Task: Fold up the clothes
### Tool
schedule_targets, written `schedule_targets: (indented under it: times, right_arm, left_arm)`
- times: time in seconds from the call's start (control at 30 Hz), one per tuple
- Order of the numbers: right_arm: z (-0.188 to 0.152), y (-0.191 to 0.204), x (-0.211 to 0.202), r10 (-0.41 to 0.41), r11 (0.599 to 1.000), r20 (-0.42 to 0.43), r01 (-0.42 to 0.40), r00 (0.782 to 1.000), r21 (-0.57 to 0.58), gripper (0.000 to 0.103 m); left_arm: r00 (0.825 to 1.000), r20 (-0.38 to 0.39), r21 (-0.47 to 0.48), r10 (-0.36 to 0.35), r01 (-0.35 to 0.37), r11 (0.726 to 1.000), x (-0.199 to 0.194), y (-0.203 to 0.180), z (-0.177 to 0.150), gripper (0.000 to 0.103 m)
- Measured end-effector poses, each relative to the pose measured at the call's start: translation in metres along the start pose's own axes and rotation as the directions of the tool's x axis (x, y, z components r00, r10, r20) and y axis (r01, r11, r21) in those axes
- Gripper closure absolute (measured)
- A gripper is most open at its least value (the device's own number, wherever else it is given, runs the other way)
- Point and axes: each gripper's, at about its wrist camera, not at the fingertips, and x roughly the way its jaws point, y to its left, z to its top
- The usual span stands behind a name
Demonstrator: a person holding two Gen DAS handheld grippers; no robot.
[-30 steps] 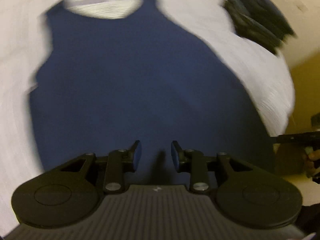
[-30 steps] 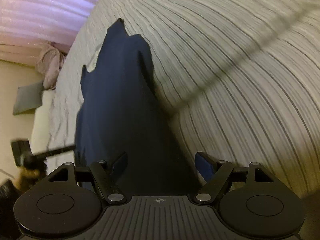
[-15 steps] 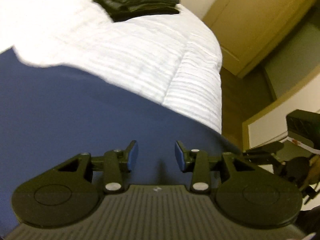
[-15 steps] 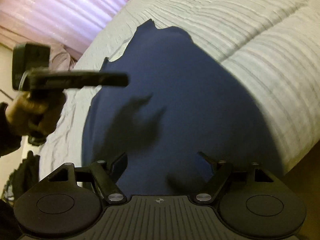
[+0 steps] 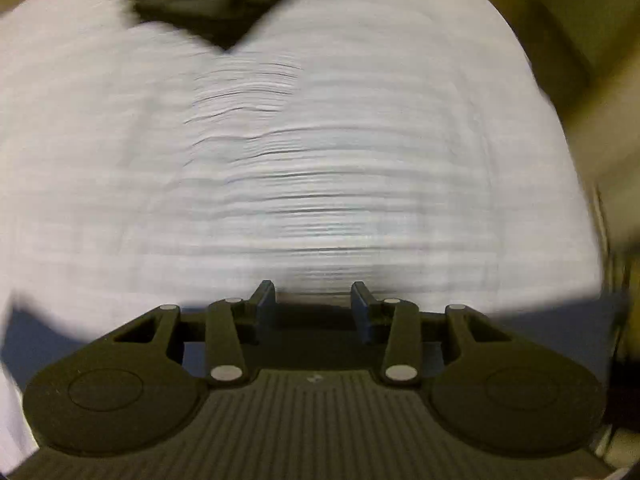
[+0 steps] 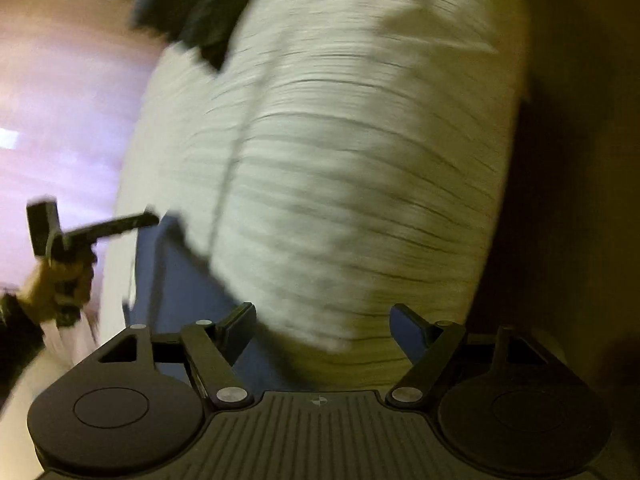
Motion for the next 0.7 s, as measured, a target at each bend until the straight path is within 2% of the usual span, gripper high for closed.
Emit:
schedule_targets:
  times: [0.07,0.2,0.27,0.43,0.5,0.6,0.67,0.7]
  right_arm:
    - [0.006,-0.009,0.001,0.027,0.999,-0.019,-0.027,0.999,0.023,0.025]
    - [0.005,-0.011,0.011,0.078,0.997,-0.079,-0.078,0.994,0.001,0.025]
    - [0.002,-0.008,0.014,0.089,0.996,-0.102,-0.091,0.991,-0.015,0.025]
    - [-0.007,-0.004,0.013,0.118,0.992,-0.131,-0.123,0.984,-0.03,0.025]
    - [-0.011,-0.005,0.011,0.12,0.992,-0.127,-0.125,0.985,-0.034,0.025]
    - [-0.013,-0.006,0.005,0.113,0.993,-0.102,-0.116,0.988,-0.03,0.025]
    - [-0.012,-0.011,0.001,0.115,0.993,-0.062,-0.114,0.991,0.016,0.025]
    - [-0.013,-0.015,-0.001,0.115,0.993,-0.044,-0.113,0.992,0.043,0.025]
  left_arm:
    - [0.997,-0.081,0.209,0.003,0.014,0.978,0.011,-0.009,-0.001,0.067]
    - [0.989,-0.142,0.469,0.042,0.03,0.883,0.027,-0.022,-0.011,0.066]
    - [0.986,-0.156,0.571,0.061,0.04,0.82,0.033,-0.028,-0.016,0.064]
    - [0.985,-0.162,0.735,0.067,0.075,0.674,0.047,-0.04,-0.025,0.064]
    - [0.98,-0.188,0.748,0.06,0.104,0.655,0.051,-0.042,-0.028,0.072]
    - [0.965,-0.258,0.722,0.047,0.16,0.673,0.054,-0.045,-0.031,0.095]
    - [0.964,-0.256,0.728,0.066,0.148,0.669,0.052,-0.049,-0.036,0.1]
    - [0.971,-0.228,0.726,0.071,0.121,0.677,0.047,-0.049,-0.037,0.1]
